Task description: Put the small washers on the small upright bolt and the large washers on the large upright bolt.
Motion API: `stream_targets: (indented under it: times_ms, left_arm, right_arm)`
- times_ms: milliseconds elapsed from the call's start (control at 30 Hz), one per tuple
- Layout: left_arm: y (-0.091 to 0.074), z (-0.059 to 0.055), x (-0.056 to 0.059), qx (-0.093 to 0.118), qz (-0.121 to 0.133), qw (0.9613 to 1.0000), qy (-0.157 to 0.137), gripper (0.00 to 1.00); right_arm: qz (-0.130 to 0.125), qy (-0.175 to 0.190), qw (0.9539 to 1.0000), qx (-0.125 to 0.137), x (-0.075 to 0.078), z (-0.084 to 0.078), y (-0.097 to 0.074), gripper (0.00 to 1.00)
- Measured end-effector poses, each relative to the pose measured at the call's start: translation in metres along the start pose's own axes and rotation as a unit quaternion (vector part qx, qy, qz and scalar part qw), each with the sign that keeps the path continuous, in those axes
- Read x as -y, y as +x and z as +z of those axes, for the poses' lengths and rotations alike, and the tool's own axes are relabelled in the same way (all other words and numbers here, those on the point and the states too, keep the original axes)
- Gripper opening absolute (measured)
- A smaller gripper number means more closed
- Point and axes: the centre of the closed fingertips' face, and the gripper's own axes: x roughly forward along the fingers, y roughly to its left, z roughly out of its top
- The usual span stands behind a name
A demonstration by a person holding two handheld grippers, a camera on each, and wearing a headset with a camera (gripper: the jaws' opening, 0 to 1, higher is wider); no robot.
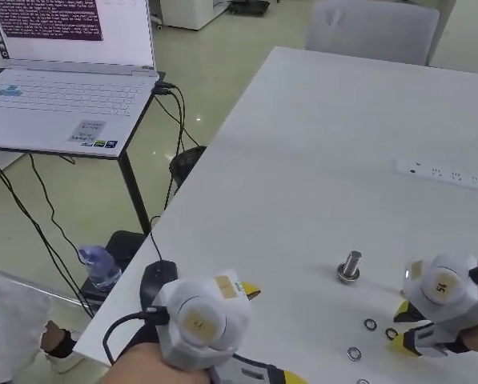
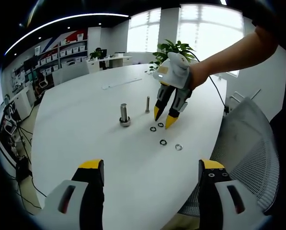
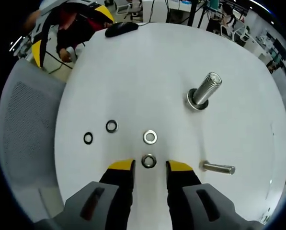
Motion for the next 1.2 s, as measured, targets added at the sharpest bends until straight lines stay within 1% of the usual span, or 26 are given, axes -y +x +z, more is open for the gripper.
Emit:
stream_targets:
  times_ms: [133, 333, 400, 467, 567, 700, 800, 933, 1033, 1133, 1167, 1200]
  left_arm:
    - [-0.0001, 0.0001, -0.0002, 0.000, -0.001, 1.0000, 0.000, 0.79]
    - [0.0009, 0.0012, 0.0008, 0.002, -0.005, 1.0000, -0.001, 0.78]
    - [0.0013, 0.0021, 0.0015, 0.003, -0.005, 1.0000, -0.002, 0.77]
    - [0.0016, 0.0019, 0.0015, 0.003, -0.005, 1.0000, -0.003, 0.77]
    - [0.0013, 0.0019, 0.0019, 0.004, -0.005, 1.0000, -0.003, 0.77]
    - [0.0004, 0.0002, 0.0022, 0.003, -0.003, 1.0000, -0.006, 0.76]
    - [0.0003, 0.0000, 0.0036, 0.003, -0.003, 1.0000, -0.005, 0.75]
    - [0.0019, 0.0027, 0.0057, 0.003, -0.004, 1.0000, -0.005, 0.74]
    - [0.0038, 0.0059, 0.0070, 0.004, -0.004, 1.0000, -0.003, 0.74]
    - [0.0058, 0.0071, 0.0072, 0.003, -0.002, 1.0000, -0.001, 0.75]
    - [0.0064, 0.0071, 0.0076, 0.003, -0.002, 1.0000, -0.002, 0.75]
    - [0.0069, 0.0070, 0.0080, 0.003, -0.003, 1.0000, -0.002, 0.75]
  right_arm:
    - [0.000, -0.002, 1.0000, -0.004, -0.0014, -0.0001, -0.0006, 0.26]
    - [0.001, -0.001, 0.9997, -0.023, -0.0013, 0.0004, 0.0000, 0.24]
    - [0.000, -0.006, 0.9995, -0.032, -0.0012, 0.0004, 0.0004, 0.20]
    - [0.000, -0.013, 0.9992, -0.039, -0.0024, 0.0000, 0.0009, 0.18]
    - [-0.001, -0.016, 0.9989, -0.044, -0.0050, -0.0007, 0.0008, 0.15]
    - [0.001, -0.021, 0.9985, -0.050, -0.0044, -0.0007, 0.0021, 0.14]
    - [0.004, -0.013, 0.9984, -0.054, -0.0033, -0.0001, 0.0022, 0.13]
    - [0.002, -0.007, 0.9988, -0.049, -0.0034, -0.0003, 0.0020, 0.12]
    - [0.002, 0.011, 0.9993, -0.035, -0.0030, 0.0002, 0.0017, 0.12]
    - [0.002, 0.019, 0.9993, -0.031, -0.0023, -0.0020, 0.0006, 0.12]
    - [0.000, 0.022, 0.9994, -0.025, -0.0019, -0.0017, -0.0017, 0.12]
    - [0.003, 0.025, 0.9994, -0.025, -0.0025, -0.0025, -0.0029, 0.12]
